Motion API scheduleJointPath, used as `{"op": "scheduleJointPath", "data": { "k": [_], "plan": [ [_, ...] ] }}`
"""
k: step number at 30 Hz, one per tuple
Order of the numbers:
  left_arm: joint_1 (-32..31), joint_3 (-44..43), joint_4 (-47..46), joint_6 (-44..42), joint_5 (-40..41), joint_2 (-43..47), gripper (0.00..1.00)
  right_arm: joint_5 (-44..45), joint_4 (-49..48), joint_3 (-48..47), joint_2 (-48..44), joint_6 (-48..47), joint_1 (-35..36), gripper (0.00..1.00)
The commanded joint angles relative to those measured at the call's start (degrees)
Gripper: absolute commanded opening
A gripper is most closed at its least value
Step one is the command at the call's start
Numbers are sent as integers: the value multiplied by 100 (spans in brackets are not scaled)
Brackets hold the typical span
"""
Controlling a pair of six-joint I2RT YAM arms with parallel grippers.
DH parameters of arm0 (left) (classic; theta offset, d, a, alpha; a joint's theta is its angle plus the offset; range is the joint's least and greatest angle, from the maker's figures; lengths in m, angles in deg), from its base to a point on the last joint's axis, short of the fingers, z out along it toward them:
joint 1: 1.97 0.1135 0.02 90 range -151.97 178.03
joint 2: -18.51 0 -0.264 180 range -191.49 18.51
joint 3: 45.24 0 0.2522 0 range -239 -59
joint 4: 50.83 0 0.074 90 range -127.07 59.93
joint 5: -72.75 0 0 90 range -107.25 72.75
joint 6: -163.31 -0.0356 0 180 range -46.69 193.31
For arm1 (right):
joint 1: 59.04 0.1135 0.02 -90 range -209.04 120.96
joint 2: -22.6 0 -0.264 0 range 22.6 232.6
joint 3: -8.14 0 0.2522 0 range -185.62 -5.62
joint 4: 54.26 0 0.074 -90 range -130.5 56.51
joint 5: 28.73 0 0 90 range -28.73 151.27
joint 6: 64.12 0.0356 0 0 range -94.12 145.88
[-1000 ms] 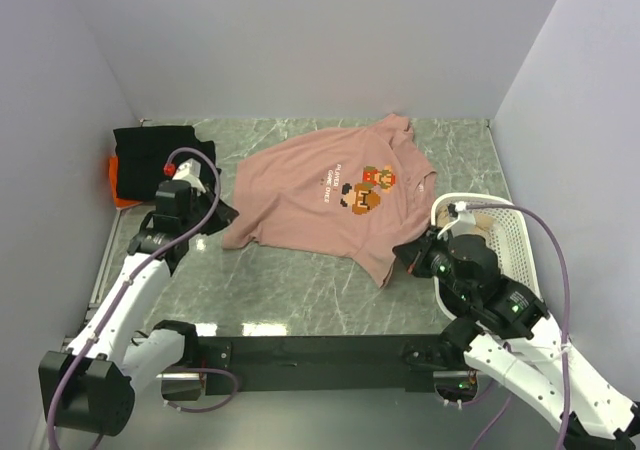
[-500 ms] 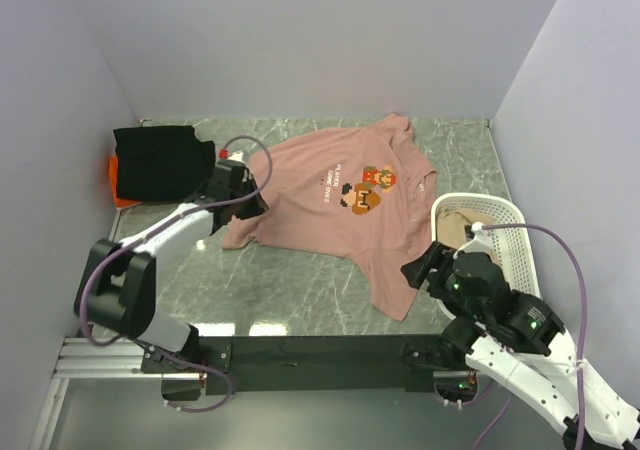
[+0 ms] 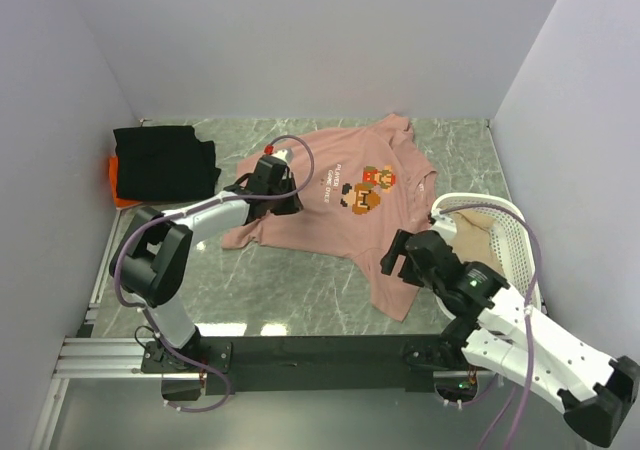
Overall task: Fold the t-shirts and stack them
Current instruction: Flatten the tshirt out
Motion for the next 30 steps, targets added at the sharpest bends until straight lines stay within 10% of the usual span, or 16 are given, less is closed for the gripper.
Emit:
{"op": "scheduleJointPath", "data": {
  "k": [1,30],
  "plan": [
    [-17,-133,-271,-98,-64,89,14,281,-208,162,193,226,28,95],
    [9,254,-279,-326,-3,494,15,1678,882,760,-859,2063,-807,100]
  ]
}}
